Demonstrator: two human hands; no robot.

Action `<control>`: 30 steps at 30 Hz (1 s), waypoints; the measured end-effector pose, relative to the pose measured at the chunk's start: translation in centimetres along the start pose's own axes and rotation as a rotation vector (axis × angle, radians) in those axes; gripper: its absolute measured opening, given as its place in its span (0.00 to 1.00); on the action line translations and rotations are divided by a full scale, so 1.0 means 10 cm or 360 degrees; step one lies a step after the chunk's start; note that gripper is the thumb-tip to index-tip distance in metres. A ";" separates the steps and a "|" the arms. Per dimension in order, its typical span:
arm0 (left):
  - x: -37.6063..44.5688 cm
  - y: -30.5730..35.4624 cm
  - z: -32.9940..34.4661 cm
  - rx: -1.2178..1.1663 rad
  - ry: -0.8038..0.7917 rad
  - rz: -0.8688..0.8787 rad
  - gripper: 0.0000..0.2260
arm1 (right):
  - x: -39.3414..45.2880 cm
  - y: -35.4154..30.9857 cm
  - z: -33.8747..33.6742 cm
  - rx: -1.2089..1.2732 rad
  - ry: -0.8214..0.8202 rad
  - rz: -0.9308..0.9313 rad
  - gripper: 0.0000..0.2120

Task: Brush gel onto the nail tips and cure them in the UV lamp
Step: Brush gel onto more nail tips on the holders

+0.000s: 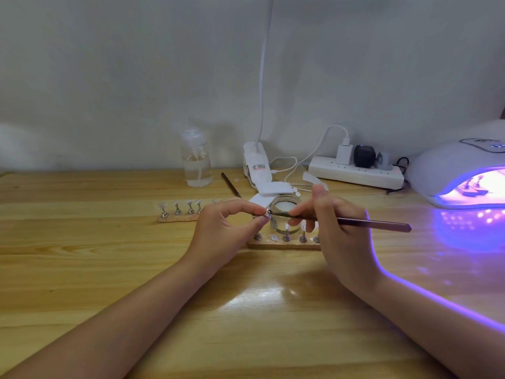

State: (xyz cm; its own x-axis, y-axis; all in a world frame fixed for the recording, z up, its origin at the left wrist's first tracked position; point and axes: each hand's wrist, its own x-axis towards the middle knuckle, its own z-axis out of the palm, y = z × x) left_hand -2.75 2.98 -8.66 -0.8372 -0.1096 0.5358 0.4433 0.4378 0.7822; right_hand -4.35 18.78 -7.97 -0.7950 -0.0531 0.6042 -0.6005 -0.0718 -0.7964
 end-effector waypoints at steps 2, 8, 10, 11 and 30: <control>0.00 0.00 0.00 0.0007 0.0008 0.0008 0.07 | 0.00 0.00 0.00 -0.0004 0.0003 0.0021 0.20; 0.00 -0.01 0.01 -0.0006 0.0019 0.0003 0.06 | 0.02 0.00 -0.01 -0.0040 0.0038 -0.0001 0.19; 0.00 -0.01 0.01 0.0000 0.0020 -0.0004 0.06 | 0.01 -0.01 0.01 -0.0041 0.0015 -0.0012 0.18; 0.00 -0.01 0.01 0.0002 0.0022 -0.0002 0.07 | 0.01 0.00 0.01 -0.0036 0.0000 -0.0024 0.18; 0.00 0.00 -0.01 0.0015 0.0005 -0.0008 0.07 | -0.02 0.00 0.00 -0.0010 -0.0055 -0.0033 0.19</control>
State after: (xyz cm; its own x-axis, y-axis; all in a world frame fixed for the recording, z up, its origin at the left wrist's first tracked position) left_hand -2.77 2.90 -8.67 -0.8383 -0.1146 0.5330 0.4361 0.4458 0.7817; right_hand -4.18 18.82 -8.10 -0.7791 -0.0858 0.6210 -0.6173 -0.0671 -0.7838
